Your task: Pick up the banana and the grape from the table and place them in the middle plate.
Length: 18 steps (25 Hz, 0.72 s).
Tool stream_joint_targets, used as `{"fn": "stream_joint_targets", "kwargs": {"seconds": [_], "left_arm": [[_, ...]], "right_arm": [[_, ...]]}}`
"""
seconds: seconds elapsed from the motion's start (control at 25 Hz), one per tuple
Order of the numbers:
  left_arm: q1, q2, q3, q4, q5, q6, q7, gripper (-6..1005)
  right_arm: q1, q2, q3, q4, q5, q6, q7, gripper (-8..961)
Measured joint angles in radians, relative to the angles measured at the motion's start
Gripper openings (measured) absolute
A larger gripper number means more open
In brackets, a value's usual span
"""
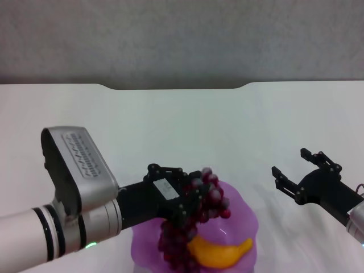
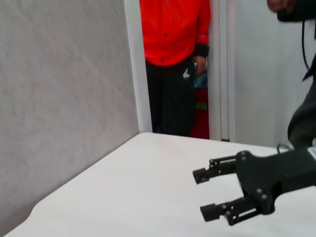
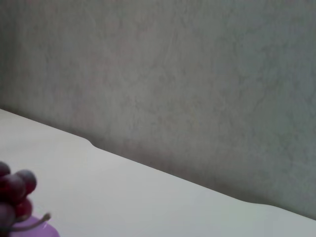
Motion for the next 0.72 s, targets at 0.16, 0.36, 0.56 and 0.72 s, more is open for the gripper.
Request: {"fn": "stream_joint_targets", "kwargs": {"seconds": [0.16, 0.36, 0.56, 0.72], "left_arm": [[0.006, 0.001, 0.011, -0.018, -0.046, 0.006, 0.069, 295], [0.028, 0.002, 0.024, -0.014, -0.114, 0.002, 0.161, 316], [0.049, 0.002, 0.026, -0.011, -0.164, 0.009, 0.217, 452], [0.070, 0.001, -0.043, -0.043, -0.345, 0.015, 0.367, 687]], "right_arm": [[0.000, 0.000, 0.000, -0.001, 0.000, 0.000, 0.000, 818], [0.000, 0.000, 0.000, -0.004, 0.000, 0.000, 0.000, 819], [0.000, 0.000, 0.000, -0.004, 0.000, 0.000, 0.000, 819], [0.001, 0.000, 0.000, -0.001, 0.000, 0.000, 0.000, 819]]}}
